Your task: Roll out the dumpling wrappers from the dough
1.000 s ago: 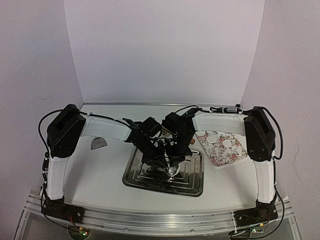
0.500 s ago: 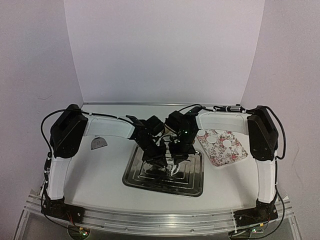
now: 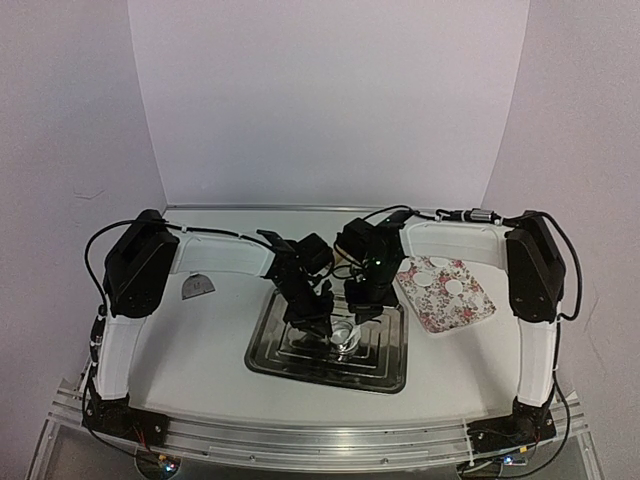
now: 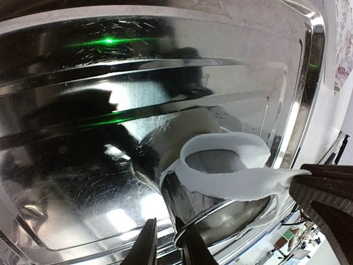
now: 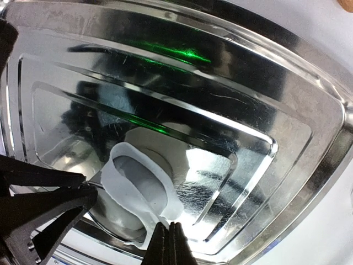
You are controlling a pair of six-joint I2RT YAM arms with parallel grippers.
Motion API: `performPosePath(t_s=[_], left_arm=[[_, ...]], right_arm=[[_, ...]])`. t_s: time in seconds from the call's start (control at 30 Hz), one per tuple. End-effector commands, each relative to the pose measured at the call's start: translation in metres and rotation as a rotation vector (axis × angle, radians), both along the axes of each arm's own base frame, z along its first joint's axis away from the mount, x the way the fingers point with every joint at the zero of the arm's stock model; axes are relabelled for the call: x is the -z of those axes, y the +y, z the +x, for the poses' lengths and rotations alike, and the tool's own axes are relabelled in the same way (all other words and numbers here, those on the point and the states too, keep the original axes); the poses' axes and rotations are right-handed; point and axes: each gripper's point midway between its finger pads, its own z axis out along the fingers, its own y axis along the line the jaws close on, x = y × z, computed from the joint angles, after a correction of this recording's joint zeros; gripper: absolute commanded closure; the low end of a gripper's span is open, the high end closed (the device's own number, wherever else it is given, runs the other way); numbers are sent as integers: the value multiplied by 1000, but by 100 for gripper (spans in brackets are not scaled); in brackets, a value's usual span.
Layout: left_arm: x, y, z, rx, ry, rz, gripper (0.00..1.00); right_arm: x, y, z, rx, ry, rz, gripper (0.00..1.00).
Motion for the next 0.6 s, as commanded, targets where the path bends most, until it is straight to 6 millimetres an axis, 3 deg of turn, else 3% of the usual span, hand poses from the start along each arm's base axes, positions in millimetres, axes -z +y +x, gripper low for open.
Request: performPosePath(t_s=[0.0, 0.37, 0.47, 0.57], left_arm=[[-4, -1, 3, 23, -32, 17, 85], [-12, -3, 9, 27, -72, 13, 83], [-23, -7, 15, 22, -110, -25, 79], [-38, -12, 20, 22, -158, -69, 68]], right_arm=[[-18, -11, 4, 58, -49, -10, 100], [-23, -33, -4, 140, -45, -33, 100], [-20, -37, -11, 144, -26, -36, 100], [-14, -37, -17, 134, 3, -34, 100]])
